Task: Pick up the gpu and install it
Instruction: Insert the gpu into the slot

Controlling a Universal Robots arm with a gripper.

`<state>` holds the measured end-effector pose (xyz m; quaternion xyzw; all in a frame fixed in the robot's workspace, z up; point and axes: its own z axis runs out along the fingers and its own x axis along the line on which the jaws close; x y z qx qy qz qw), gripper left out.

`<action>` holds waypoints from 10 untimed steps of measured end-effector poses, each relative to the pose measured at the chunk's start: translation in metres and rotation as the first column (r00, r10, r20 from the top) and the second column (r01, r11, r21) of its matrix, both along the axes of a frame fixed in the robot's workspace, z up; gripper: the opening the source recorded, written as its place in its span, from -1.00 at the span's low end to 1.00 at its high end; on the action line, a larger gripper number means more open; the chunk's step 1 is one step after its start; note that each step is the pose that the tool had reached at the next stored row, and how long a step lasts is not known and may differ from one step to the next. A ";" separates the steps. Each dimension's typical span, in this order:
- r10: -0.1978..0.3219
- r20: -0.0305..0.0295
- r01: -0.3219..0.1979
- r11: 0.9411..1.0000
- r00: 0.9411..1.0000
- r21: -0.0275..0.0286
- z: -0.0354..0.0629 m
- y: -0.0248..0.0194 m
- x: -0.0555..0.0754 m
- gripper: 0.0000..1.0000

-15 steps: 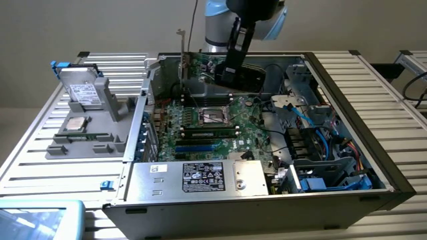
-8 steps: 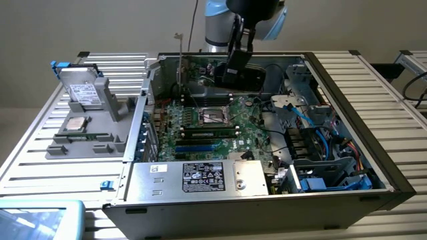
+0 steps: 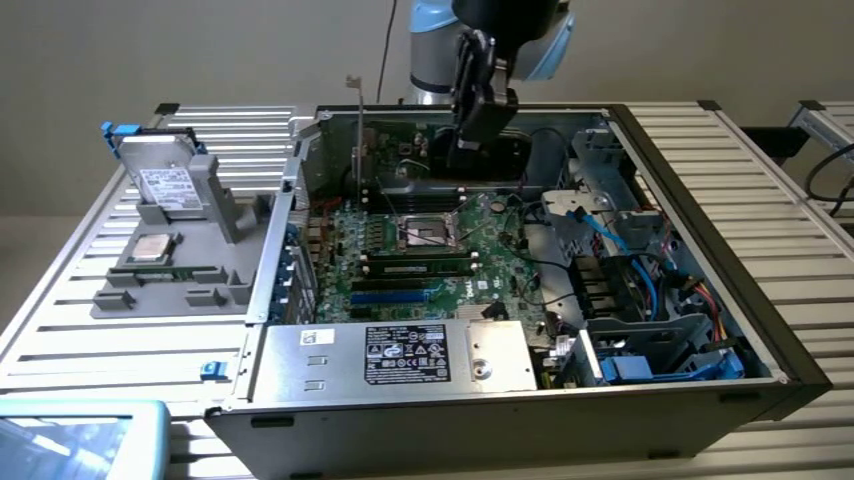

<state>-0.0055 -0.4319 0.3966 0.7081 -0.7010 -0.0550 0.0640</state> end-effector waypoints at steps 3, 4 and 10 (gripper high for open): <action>0.045 0.000 -0.045 0.999 0.999 0.000 0.0000 0.0000 0.000 -0.43; 0.045 0.000 -0.045 0.999 0.999 0.000 0.0000 0.0000 0.000 -0.43; 0.045 0.013 -0.045 0.999 0.999 -0.005 -0.0009 0.0014 -0.001 -0.43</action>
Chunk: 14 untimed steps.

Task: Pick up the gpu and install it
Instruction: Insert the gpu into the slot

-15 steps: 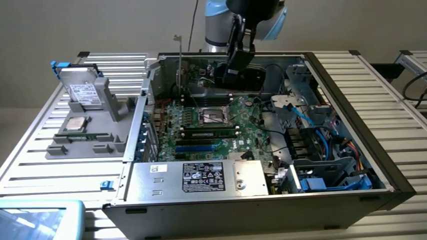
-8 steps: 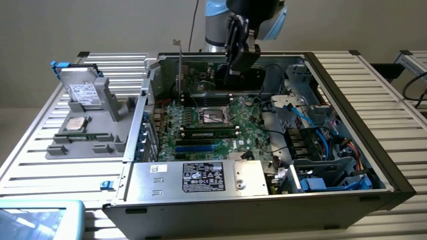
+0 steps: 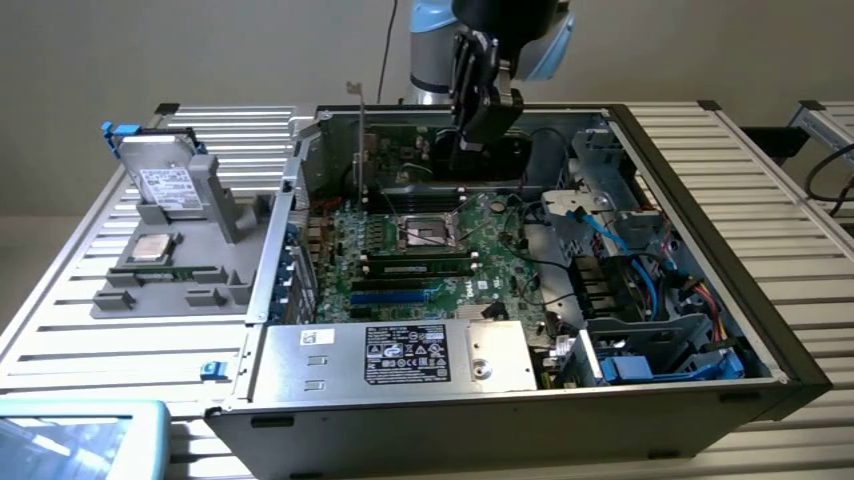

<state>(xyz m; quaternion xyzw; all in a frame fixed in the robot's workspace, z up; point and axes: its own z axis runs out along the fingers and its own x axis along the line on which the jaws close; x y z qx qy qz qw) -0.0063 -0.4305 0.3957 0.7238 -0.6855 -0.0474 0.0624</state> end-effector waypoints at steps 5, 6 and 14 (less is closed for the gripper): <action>0.000 0.036 0.000 1.000 0.999 -0.008 -0.0018 0.0044 -0.004 -0.43; 0.000 0.040 0.000 1.000 0.999 -0.009 -0.0026 0.0049 -0.005 -0.43; -0.015 0.065 0.016 1.000 0.998 -0.016 -0.0091 0.0059 -0.013 -0.43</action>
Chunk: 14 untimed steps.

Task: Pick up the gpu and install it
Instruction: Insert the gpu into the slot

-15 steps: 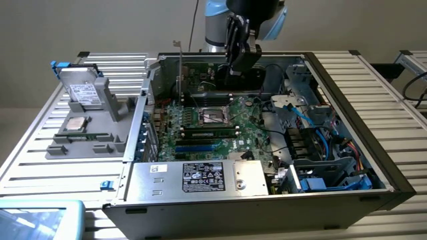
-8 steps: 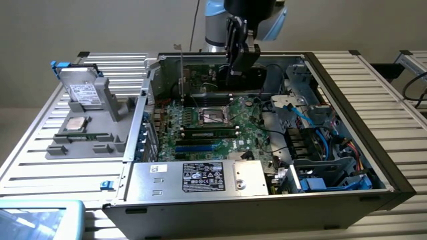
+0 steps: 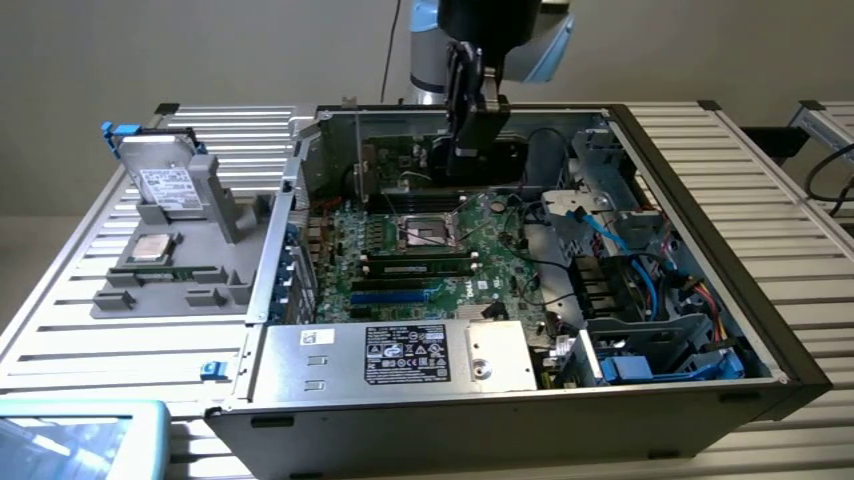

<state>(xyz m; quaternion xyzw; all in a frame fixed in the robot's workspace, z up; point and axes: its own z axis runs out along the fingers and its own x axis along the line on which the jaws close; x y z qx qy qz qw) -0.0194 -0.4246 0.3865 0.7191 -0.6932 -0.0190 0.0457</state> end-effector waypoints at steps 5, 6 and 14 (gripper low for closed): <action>-0.019 0.006 0.019 1.000 1.000 0.000 -0.0059 0.0007 -0.003 -0.43; -0.021 0.008 0.021 1.000 1.000 0.000 -0.0070 0.0010 -0.004 -0.43; -0.026 0.017 0.026 1.000 1.000 -0.002 -0.0113 0.0031 -0.008 -0.43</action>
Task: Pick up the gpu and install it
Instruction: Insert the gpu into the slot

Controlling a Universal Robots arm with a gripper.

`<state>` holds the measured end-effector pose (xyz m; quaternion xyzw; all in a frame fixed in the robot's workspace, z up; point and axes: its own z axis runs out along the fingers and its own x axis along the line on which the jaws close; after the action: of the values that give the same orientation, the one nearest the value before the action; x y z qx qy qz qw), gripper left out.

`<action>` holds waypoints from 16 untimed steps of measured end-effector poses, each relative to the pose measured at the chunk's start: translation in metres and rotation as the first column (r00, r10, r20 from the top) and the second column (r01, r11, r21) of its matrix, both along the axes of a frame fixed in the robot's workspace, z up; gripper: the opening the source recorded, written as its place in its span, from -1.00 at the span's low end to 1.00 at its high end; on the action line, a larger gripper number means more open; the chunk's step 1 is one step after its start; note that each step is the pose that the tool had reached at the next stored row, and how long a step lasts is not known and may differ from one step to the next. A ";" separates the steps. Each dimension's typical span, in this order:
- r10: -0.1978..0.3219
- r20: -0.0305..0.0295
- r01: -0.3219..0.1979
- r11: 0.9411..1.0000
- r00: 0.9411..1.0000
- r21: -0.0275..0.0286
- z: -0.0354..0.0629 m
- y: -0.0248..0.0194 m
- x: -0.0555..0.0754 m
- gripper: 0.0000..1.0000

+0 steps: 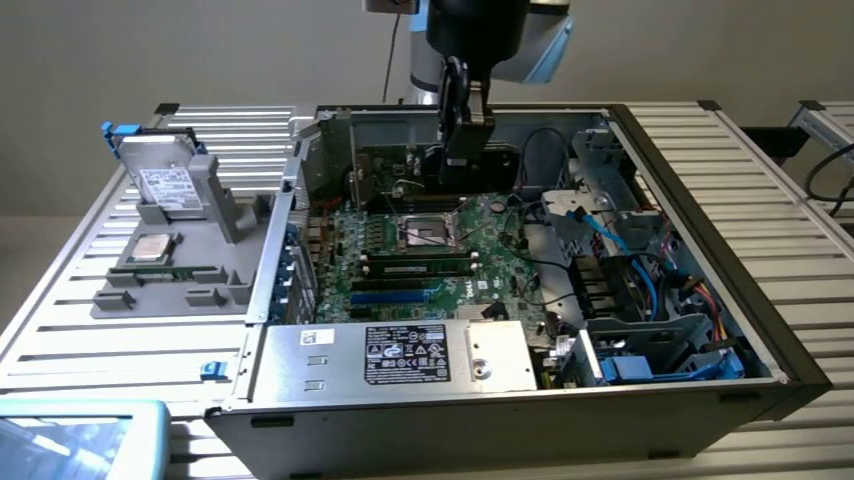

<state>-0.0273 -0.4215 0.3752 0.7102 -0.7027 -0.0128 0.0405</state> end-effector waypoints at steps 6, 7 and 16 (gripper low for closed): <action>0.000 0.001 0.000 1.000 1.000 -0.005 -0.0003 0.0060 0.000 -0.43; 0.000 0.001 0.000 1.000 1.000 -0.006 -0.0004 0.0069 0.000 -0.43; 0.000 0.004 0.000 1.000 1.000 -0.009 -0.0074 0.0071 -0.007 -0.43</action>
<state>-0.0341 -0.4143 0.3678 0.7100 -0.7029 -0.0082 0.0424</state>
